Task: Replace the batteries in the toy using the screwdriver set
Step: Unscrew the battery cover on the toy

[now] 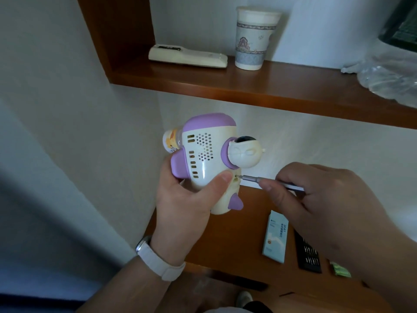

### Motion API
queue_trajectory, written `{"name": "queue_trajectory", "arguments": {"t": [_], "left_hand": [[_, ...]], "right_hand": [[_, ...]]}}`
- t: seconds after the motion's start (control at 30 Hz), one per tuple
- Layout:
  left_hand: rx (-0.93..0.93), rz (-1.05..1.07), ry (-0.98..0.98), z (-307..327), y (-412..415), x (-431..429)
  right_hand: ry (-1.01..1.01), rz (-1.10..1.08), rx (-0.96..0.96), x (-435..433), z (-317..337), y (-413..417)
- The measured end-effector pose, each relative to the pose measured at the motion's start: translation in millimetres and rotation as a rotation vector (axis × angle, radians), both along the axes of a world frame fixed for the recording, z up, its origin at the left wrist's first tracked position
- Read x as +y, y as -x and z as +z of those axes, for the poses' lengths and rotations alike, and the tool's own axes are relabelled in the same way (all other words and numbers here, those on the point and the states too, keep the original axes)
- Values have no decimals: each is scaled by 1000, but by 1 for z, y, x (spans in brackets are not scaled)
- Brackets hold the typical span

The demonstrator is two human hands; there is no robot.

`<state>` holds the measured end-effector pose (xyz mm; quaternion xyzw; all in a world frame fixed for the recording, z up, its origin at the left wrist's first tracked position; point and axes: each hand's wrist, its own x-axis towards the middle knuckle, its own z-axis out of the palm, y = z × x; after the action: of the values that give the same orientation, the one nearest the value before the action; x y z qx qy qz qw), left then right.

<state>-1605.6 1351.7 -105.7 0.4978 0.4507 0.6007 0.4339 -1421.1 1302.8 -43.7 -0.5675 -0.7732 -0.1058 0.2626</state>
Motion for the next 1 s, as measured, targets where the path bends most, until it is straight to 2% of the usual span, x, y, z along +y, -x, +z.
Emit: {"name": "queue_trajectory", "arguments": {"t": [0.4, 0.7, 1.0], "left_hand": [[-1, -9, 18, 3, -11, -5], [4, -19, 23, 9, -15, -11], [-7, -26, 33, 7, -14, -11]], "right_hand": [[41, -17, 33, -8, 8, -4], [3, -64, -16, -11, 5, -7], [23, -28, 70, -12, 5, -5]]}}
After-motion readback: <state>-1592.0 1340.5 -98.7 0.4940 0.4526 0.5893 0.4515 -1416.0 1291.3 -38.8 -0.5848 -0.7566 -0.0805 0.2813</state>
